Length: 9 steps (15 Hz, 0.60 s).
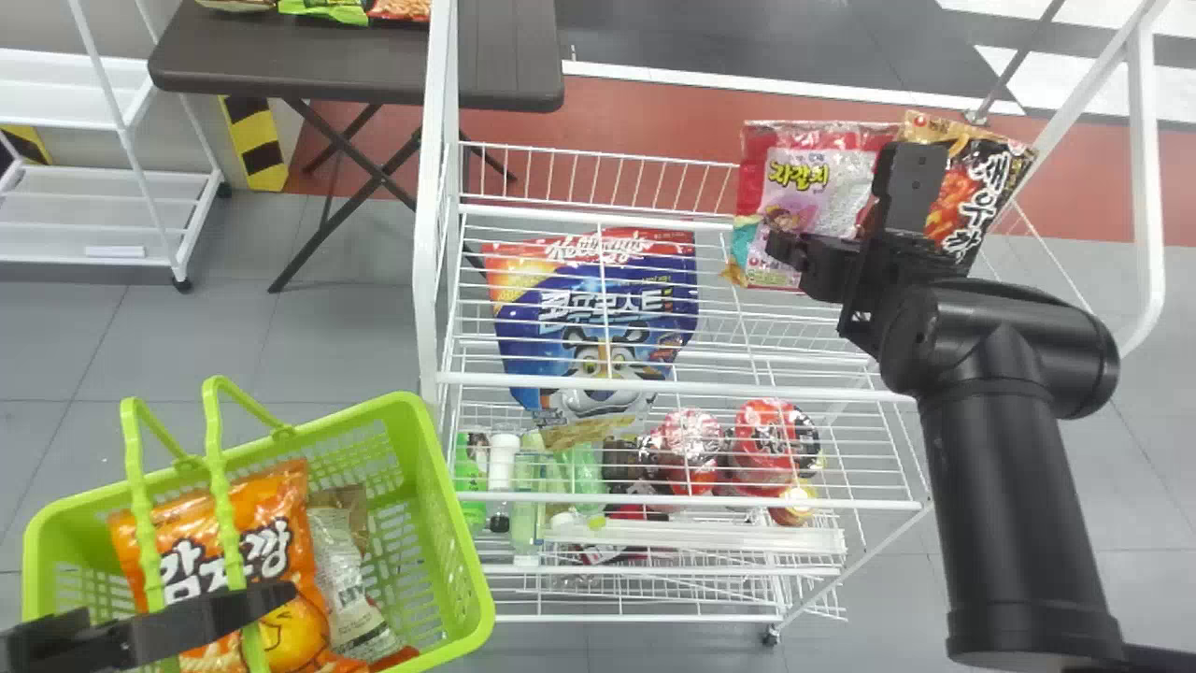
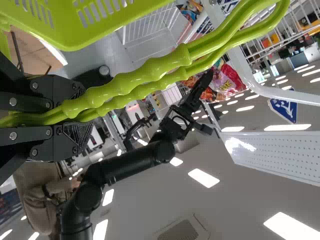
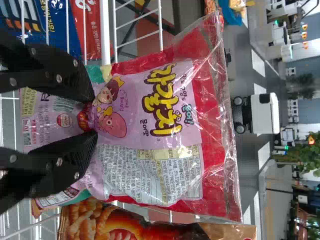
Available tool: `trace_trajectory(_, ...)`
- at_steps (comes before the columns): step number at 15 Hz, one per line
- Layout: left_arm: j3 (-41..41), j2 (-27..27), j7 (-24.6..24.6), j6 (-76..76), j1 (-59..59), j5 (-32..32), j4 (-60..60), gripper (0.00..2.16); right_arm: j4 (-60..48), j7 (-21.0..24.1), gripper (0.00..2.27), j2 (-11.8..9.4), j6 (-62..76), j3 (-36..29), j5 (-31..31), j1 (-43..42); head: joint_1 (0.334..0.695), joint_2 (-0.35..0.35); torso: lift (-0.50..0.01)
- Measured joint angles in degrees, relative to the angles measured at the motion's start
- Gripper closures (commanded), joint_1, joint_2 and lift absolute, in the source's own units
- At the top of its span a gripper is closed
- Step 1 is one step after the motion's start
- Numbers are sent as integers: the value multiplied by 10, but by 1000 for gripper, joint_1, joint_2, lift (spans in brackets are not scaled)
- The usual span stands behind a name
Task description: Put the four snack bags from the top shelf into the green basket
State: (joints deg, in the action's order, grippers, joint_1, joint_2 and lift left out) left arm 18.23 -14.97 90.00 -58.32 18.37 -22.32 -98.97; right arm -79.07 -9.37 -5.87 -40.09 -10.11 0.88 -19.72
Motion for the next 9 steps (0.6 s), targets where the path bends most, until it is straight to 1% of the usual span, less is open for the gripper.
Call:
trace_trajectory(3,3,-1,0,0,1,0,0,2148,-20,0,2260,1,-5,0,5,7,695,-165,0)
trace_trajectory(5,5,0,0,0,2,0,1,2148,-59,0,2260,1,-18,-3,17,24,695,-161,0)
trace_trajectory(7,6,0,0,0,2,0,2,2148,-134,0,2260,2,-54,-4,41,60,695,-154,0)
trace_trajectory(9,6,0,0,0,0,0,5,2148,-239,0,2260,3,-111,0,69,107,695,-139,0)
